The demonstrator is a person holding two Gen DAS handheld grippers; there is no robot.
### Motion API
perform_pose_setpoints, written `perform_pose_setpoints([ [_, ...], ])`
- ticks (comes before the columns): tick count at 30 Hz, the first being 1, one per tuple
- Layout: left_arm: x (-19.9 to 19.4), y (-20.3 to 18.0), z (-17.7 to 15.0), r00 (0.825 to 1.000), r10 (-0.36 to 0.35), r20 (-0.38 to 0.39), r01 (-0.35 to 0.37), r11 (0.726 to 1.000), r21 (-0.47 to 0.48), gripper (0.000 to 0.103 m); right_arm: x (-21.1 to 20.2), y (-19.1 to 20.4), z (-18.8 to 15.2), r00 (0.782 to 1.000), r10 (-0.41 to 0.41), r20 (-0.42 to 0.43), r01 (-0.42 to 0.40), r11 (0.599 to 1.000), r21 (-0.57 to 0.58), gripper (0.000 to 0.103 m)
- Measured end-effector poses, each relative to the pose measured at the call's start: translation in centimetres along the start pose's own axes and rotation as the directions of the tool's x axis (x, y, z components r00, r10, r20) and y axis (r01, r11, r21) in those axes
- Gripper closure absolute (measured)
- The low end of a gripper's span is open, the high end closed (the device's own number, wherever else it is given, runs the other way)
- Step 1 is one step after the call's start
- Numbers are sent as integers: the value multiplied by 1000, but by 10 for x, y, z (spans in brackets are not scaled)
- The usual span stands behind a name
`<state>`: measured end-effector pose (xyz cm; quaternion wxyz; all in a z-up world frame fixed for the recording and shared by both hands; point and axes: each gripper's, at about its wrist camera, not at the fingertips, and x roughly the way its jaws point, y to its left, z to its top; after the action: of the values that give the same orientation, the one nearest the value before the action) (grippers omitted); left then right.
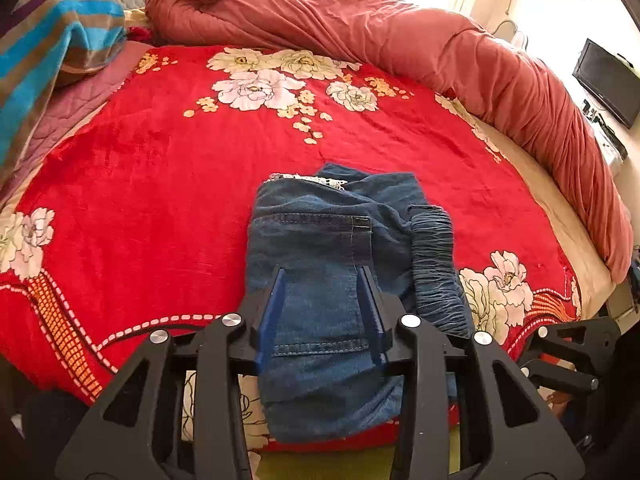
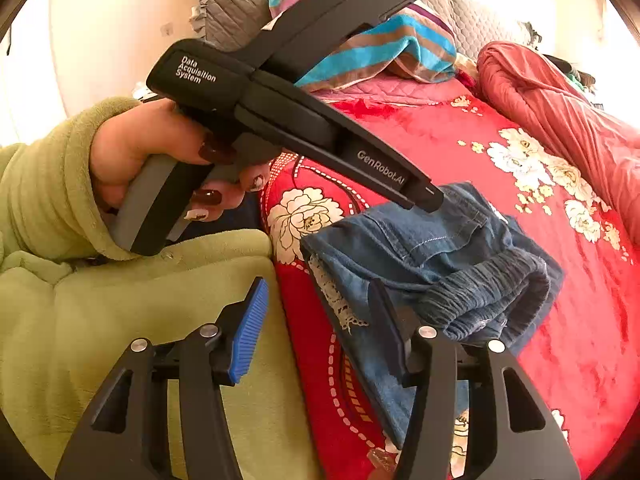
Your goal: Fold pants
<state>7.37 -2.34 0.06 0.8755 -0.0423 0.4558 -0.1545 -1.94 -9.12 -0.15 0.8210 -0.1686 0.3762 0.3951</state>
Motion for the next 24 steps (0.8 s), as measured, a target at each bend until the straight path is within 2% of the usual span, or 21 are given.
perform_pose_setpoints([
  [2,-3,1,-1,1000,1,7,-1,1000,-5,70,-4,1,1,1000,-13,3,13,1000,-4,42],
  [4,-6,3,-1,1000,0,12,0,1000,-12,68,-7,2,2,1000,-18,10,18,1000,-4,41],
  [9,-17,4,-3,999,-2,36,3,1000,-19,52,-15,4,5,999,-39,31,39,999,-1,35],
  [11,-23,5,-3,999,0,51,1,1000,-24,42,-19,4,7,998,-51,41,51,999,1,24],
  [12,-26,6,-4,998,1,60,1,1000,-30,36,-22,4,7,997,-58,49,57,998,4,24],
  [18,-49,17,-6,992,39,122,-30,997,-72,15,-33,0,11,991,-111,79,109,994,32,24],
  [19,-54,19,-7,990,46,134,-36,996,-78,13,-36,-2,11,989,-122,87,119,992,44,21],
  [20,-60,21,-7,988,54,147,-42,996,-84,11,-39,-5,11,986,-135,96,130,990,58,11],
  [24,-76,27,-8,978,83,189,-66,993,-94,10,-55,-24,11,971,-194,141,173,974,149,10],
])
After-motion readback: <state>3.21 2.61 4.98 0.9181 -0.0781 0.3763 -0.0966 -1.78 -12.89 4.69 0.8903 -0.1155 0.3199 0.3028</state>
